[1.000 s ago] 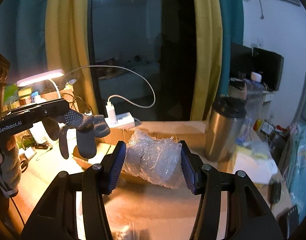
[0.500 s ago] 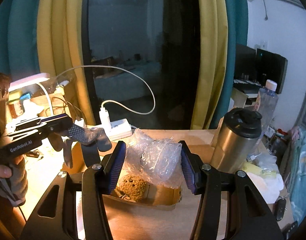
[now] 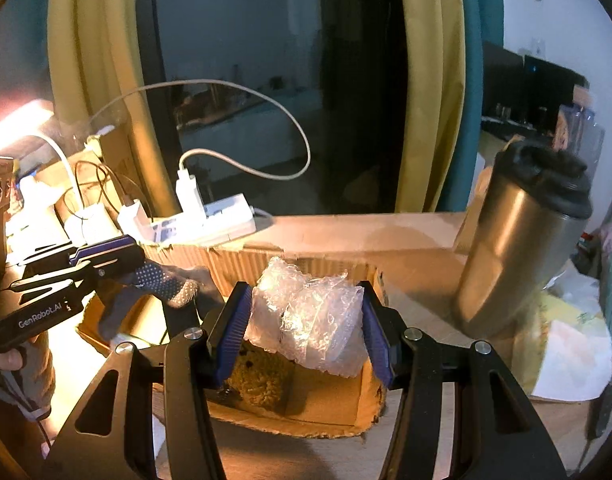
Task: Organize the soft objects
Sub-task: 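Drop the bubble wrap into the box with the right tool while the left tool drops the glove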
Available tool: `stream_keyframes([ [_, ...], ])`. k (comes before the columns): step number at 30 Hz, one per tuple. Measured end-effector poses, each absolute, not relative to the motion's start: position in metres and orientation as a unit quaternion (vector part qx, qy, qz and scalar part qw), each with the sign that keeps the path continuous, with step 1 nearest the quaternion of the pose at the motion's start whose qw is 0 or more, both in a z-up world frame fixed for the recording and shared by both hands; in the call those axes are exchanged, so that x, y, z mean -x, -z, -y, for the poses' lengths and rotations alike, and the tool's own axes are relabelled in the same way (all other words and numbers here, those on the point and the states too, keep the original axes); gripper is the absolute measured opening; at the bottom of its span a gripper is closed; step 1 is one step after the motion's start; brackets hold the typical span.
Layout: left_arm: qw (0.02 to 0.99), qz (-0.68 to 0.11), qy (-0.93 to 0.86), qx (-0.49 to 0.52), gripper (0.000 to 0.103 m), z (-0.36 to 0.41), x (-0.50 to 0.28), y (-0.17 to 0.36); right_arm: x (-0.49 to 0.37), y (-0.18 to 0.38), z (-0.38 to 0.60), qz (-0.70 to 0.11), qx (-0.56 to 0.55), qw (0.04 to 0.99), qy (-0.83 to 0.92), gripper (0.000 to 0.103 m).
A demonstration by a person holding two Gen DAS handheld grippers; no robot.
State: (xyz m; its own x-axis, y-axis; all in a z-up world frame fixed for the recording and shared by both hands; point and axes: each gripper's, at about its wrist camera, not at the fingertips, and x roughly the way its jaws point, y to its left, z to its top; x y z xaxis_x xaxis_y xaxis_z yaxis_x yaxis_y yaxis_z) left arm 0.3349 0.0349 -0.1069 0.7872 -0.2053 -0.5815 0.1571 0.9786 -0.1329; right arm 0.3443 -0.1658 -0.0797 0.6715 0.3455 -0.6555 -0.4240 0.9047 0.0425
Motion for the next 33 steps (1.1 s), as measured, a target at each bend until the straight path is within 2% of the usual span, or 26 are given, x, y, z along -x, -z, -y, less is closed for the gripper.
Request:
stream_keyframes([
  [13, 0.937, -0.339, 0.086, 0.015, 0.030, -0.024, -0.340, 0.119, -0.353, 0.091, 0.165, -0.362, 0.055, 0.908, -0.203, 0.060],
  [14, 0.937, -0.338, 0.087, 0.014, 0.034, -0.023, -0.338, 0.118, -0.352, 0.089, 0.165, -0.361, 0.057, 0.909, -0.201, 0.061],
  [15, 0.937, -0.337, 0.088, 0.014, 0.047, -0.022, -0.338, 0.117, -0.351, 0.088, 0.166, -0.359, 0.057, 0.910, -0.199, 0.063],
  [16, 0.938, -0.336, 0.087, 0.017, 0.064, -0.022, -0.337, 0.116, -0.349, 0.086, 0.166, -0.357, 0.058, 0.911, -0.196, 0.064],
  [18, 0.941, -0.326, 0.087, 0.028, 0.072, -0.024, -0.333, 0.110, -0.346, 0.082, 0.168, -0.354, 0.059, 0.913, -0.194, 0.068],
  [21, 0.946, -0.311, 0.088, 0.028, 0.072, -0.025, -0.328, 0.100, -0.340, 0.075, 0.171, -0.350, 0.063, 0.914, -0.194, 0.074],
  [33, 0.957, -0.275, 0.084, 0.037, 0.072, -0.027, -0.291, 0.065, -0.299, 0.042, 0.181, -0.322, 0.068, 0.926, -0.186, 0.074],
])
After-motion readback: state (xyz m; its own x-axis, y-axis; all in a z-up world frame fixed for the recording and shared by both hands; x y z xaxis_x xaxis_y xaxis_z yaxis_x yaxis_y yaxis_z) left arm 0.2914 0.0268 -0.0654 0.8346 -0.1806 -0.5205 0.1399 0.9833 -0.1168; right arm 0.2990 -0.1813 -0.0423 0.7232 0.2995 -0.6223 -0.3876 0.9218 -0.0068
